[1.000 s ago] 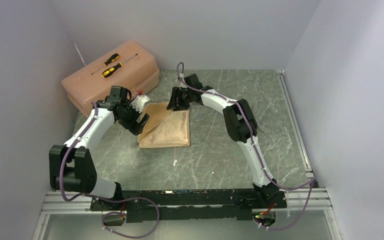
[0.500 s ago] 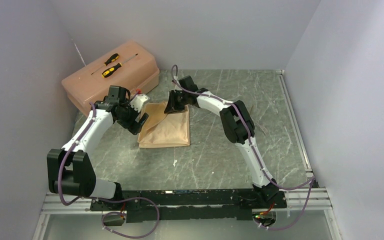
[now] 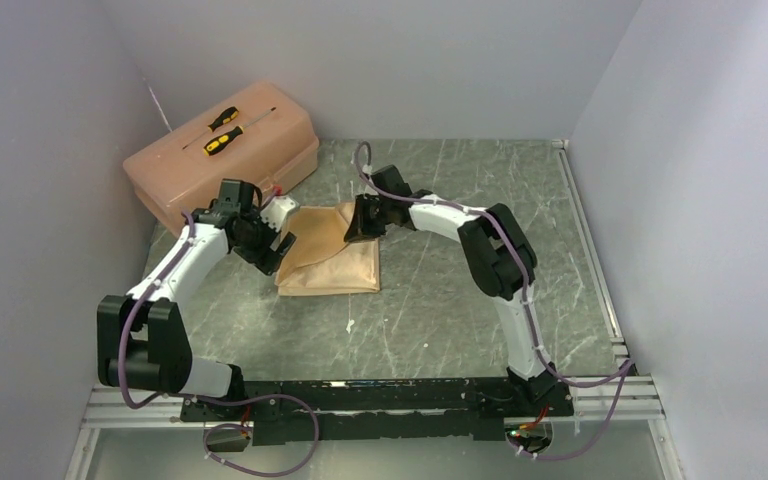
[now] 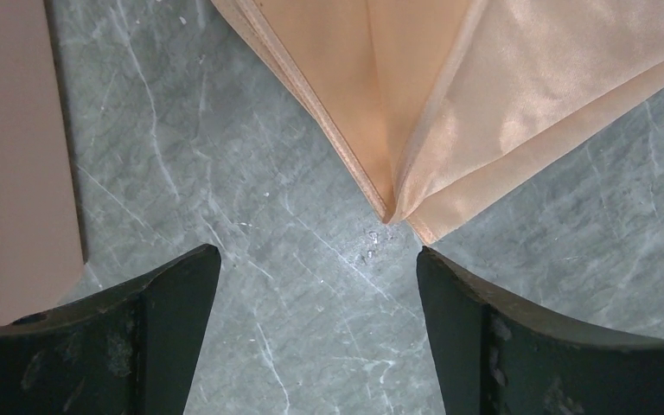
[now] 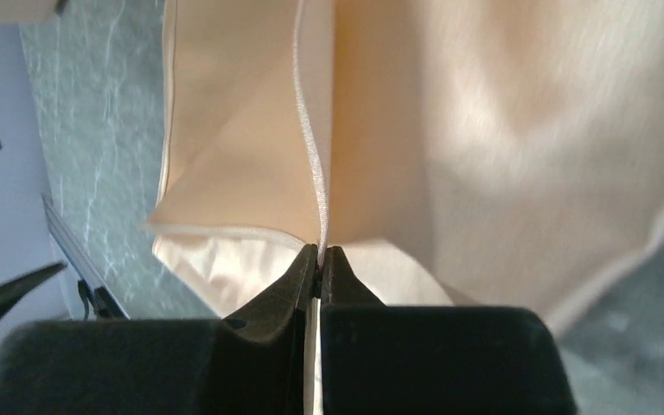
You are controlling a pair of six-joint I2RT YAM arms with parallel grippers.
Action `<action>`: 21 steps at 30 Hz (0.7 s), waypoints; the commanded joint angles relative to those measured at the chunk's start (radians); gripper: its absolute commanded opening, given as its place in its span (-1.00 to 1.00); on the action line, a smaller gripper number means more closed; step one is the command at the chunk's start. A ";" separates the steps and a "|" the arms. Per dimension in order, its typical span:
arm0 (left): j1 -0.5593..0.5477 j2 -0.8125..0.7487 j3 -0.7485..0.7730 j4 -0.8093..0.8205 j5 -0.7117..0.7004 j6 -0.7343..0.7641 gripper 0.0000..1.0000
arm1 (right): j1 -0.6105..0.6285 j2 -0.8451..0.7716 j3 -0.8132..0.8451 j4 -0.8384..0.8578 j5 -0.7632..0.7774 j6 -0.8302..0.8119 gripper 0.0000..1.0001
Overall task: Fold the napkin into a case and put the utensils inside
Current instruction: Fold the napkin at the center of the board.
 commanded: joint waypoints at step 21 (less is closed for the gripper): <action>-0.051 0.074 -0.112 0.206 -0.046 0.017 0.78 | 0.098 -0.443 -0.549 0.181 0.300 0.179 -0.94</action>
